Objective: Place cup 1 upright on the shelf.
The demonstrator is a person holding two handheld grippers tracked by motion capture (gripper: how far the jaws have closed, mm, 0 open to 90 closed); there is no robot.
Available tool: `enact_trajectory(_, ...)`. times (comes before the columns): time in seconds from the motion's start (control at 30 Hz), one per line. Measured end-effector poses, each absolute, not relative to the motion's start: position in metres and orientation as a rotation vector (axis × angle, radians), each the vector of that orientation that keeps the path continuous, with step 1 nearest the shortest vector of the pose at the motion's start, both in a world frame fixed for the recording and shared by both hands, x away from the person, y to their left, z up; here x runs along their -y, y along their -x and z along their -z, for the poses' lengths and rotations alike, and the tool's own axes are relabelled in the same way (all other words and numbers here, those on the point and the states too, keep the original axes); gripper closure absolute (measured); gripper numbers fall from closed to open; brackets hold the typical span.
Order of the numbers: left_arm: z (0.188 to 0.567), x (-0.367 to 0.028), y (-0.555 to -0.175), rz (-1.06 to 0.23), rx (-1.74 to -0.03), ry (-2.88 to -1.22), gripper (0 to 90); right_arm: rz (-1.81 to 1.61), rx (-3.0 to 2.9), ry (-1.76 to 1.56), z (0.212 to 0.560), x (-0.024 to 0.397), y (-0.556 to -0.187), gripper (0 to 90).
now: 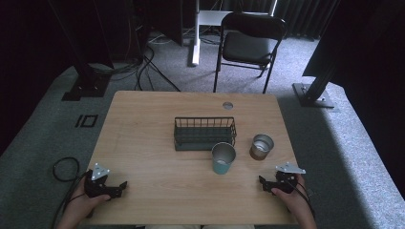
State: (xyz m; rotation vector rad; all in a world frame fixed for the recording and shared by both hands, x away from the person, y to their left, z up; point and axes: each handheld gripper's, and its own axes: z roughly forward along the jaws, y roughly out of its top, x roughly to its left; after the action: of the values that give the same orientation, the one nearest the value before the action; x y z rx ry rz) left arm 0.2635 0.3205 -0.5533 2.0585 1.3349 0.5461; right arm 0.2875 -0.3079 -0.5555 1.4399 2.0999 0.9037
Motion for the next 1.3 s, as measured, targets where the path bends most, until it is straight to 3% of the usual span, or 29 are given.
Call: enact_trajectory(1.3,0.544,-0.288,-0.27,-0.551,-1.185,-2.131,3.1,-0.903,-2.101,-1.44,0.556,0.308,-0.287,10.3)
